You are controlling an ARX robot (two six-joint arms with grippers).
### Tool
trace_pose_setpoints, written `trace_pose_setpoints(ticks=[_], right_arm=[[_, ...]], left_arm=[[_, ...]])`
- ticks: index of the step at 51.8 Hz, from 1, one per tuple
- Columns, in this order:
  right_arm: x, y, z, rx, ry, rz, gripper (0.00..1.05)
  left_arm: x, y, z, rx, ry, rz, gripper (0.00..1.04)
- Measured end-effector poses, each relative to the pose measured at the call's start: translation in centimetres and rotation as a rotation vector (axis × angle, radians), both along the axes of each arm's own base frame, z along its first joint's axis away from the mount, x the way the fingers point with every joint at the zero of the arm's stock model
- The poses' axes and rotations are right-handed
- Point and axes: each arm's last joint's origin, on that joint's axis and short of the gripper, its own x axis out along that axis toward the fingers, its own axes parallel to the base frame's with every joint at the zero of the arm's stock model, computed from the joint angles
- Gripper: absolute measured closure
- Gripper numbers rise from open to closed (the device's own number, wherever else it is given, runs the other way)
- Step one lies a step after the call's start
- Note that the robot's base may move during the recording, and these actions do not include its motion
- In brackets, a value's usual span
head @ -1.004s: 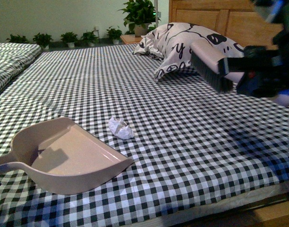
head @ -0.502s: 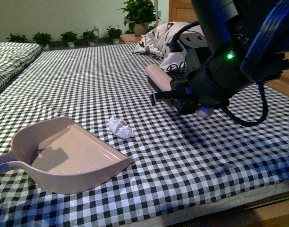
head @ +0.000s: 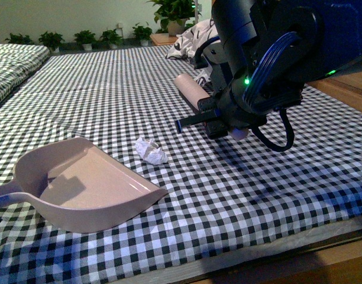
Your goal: Clean up trash
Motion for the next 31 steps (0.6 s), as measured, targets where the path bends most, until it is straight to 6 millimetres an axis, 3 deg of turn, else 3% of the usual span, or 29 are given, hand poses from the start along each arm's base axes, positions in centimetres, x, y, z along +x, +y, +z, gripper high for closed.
trace_pose_setpoints(ticks=[23, 31], right_arm=[[-0.6, 1.3, -3.6, -0.078, 0.089, 0.041, 0.83], [-1.0, 2.0, -3.9, -0.083, 0.098, 0.058, 0.83]], left_arm=[[0.0, 0.0, 0.0, 0.0, 0.0, 0.0, 0.8], [0.0, 0.0, 0.0, 0.0, 0.0, 0.0, 0.8]])
